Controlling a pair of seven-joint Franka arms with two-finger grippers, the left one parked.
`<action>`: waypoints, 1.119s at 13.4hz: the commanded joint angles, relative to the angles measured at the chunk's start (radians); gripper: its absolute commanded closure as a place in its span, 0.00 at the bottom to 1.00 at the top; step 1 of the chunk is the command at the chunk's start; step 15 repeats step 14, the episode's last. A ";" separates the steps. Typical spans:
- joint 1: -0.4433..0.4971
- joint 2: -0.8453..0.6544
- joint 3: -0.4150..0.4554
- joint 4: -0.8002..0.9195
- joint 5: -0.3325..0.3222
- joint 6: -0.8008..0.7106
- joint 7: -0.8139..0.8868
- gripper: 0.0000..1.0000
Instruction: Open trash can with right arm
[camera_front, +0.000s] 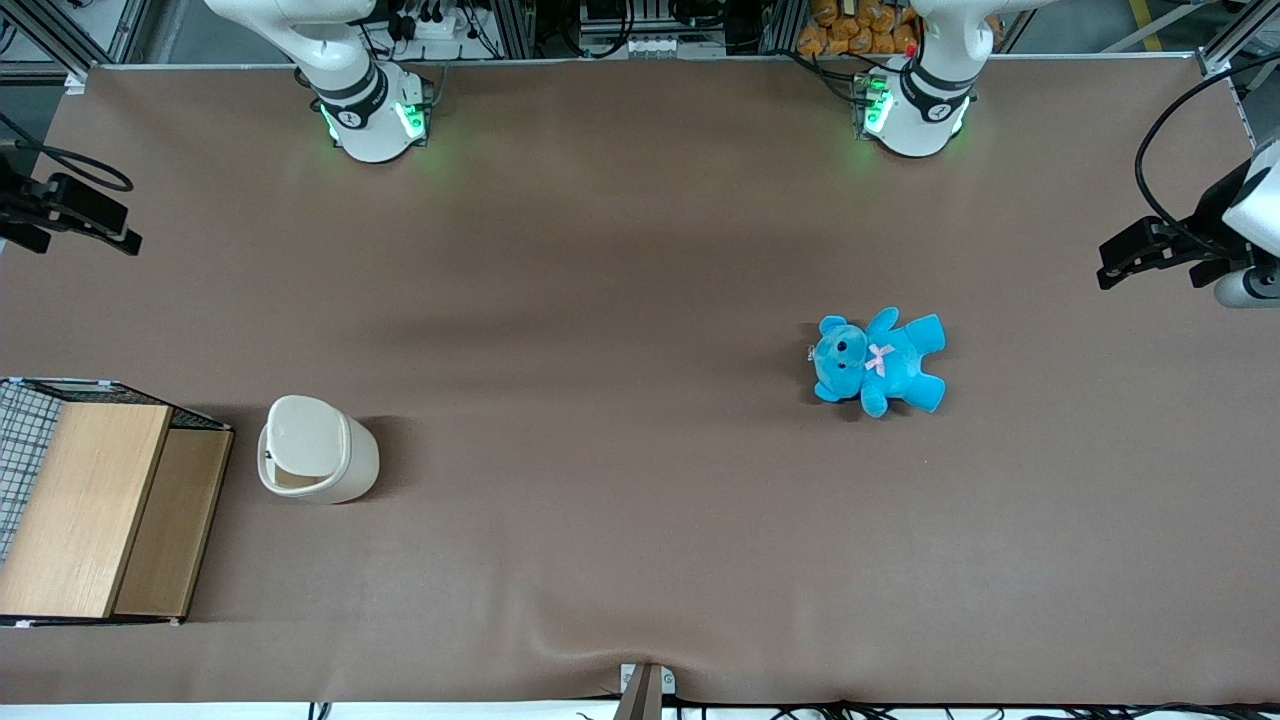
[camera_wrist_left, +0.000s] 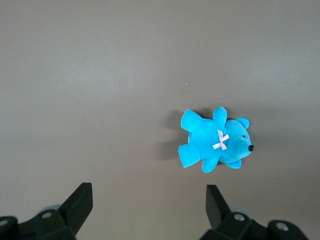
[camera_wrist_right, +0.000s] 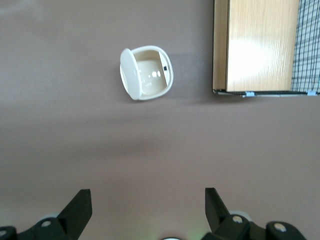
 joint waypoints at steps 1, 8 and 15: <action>-0.001 -0.041 0.002 -0.017 0.016 -0.021 -0.006 0.00; 0.001 -0.024 0.004 0.002 -0.014 -0.012 -0.018 0.00; -0.004 -0.007 0.002 -0.006 -0.033 -0.012 -0.018 0.00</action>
